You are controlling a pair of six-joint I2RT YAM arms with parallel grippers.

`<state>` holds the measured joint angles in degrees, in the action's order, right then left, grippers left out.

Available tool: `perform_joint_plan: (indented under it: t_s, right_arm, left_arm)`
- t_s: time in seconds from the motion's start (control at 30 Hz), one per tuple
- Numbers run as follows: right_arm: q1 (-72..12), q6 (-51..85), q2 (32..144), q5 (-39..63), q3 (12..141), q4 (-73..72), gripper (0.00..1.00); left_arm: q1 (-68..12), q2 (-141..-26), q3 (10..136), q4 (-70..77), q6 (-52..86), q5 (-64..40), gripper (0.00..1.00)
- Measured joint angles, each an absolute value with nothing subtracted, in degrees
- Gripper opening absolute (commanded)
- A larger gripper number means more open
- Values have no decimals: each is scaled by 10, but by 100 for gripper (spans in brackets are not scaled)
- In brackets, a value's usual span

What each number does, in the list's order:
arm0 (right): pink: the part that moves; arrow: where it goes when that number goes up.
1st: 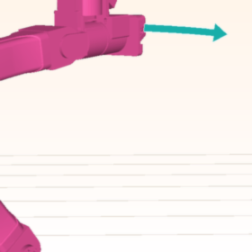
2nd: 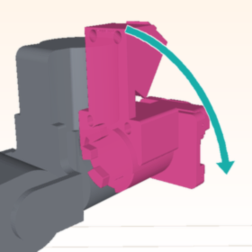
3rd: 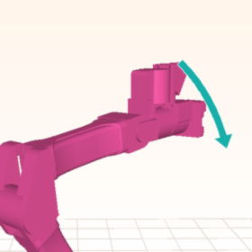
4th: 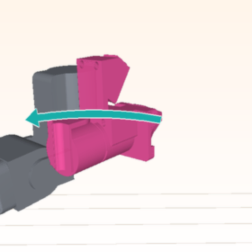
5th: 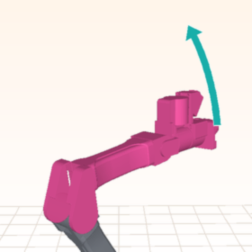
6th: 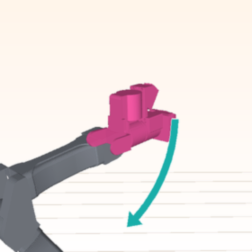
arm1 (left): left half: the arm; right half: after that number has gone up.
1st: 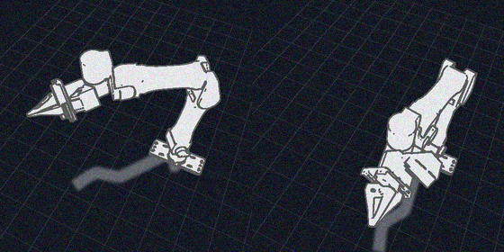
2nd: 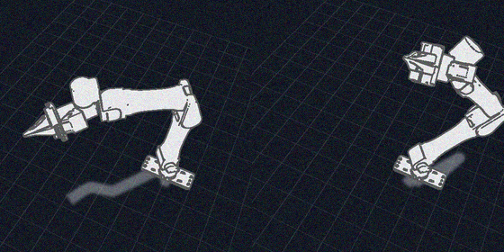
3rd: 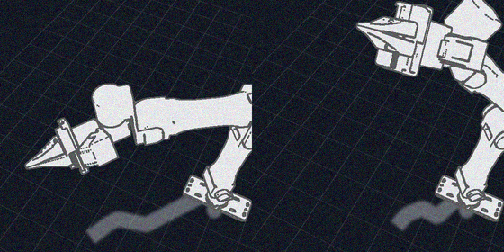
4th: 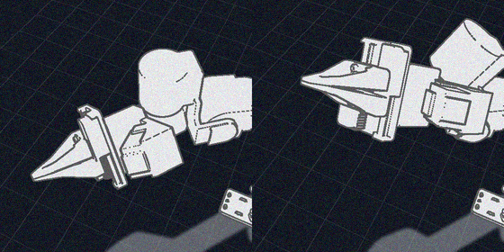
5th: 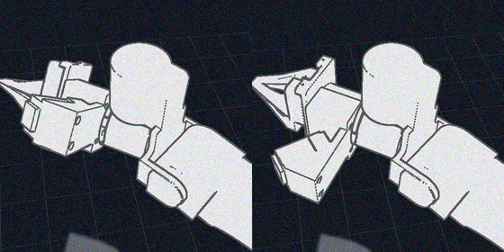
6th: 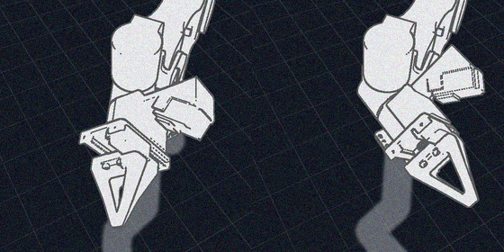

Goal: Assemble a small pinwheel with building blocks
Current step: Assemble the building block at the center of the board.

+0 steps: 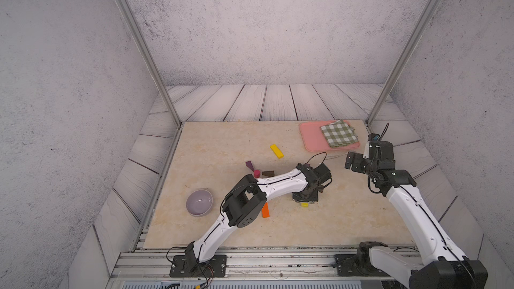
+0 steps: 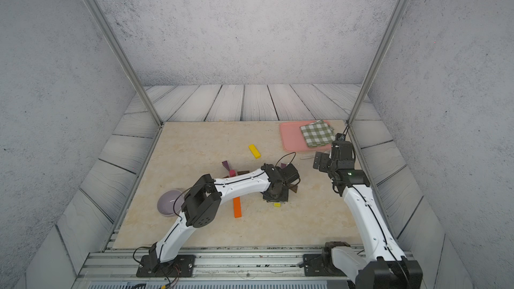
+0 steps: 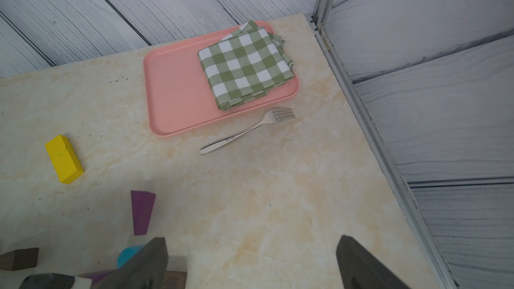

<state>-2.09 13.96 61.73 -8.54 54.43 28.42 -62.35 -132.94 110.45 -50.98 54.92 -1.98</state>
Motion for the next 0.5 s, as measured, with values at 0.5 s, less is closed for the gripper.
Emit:
perform_joint_plan:
  t_s: [0.5]
  right_arm:
    - [-17, 140, 617, -74, 536, 275, 99]
  left_arm:
    - [-633, -1344, 1119, -512, 545, -28, 21]
